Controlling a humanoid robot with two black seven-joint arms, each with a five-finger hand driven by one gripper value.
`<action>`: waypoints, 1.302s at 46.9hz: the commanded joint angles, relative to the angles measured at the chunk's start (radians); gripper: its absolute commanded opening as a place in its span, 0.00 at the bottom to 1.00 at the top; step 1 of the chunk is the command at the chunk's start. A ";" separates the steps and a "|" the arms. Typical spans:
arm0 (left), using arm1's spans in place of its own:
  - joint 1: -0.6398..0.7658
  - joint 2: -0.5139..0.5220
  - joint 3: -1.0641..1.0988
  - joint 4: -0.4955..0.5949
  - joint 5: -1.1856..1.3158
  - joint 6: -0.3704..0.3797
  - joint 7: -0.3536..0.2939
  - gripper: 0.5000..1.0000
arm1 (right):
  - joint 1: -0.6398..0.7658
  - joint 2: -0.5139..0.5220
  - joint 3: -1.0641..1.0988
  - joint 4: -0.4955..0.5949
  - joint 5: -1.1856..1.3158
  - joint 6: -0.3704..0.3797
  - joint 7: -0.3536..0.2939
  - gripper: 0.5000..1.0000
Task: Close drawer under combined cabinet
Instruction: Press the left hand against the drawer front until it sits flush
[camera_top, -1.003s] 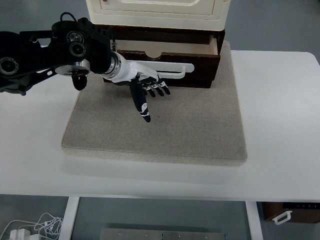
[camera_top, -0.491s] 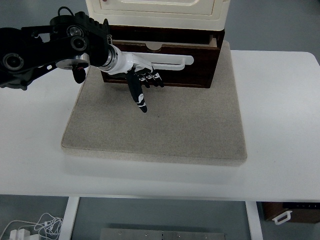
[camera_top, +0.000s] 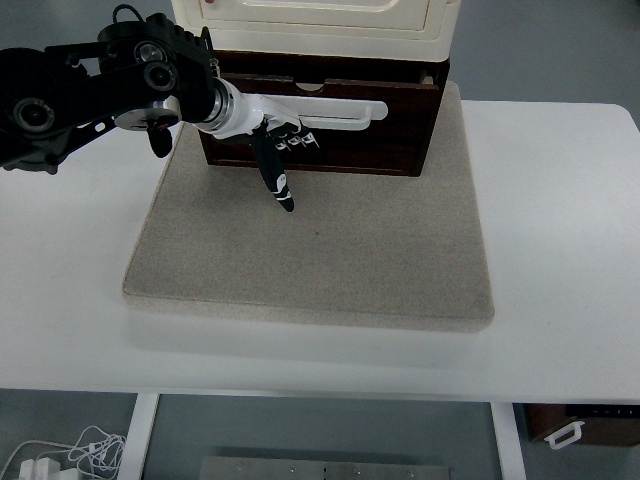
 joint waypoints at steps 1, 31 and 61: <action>0.004 -0.015 -0.007 0.015 0.000 0.000 0.000 0.97 | 0.000 0.000 0.000 0.000 0.000 0.000 0.000 0.90; 0.015 -0.041 -0.036 0.084 -0.003 0.042 0.000 0.97 | 0.000 0.000 0.000 0.000 0.000 0.000 0.000 0.90; 0.018 -0.027 -0.047 0.084 -0.003 0.043 0.000 0.97 | 0.000 0.000 0.000 0.000 0.000 0.000 0.000 0.90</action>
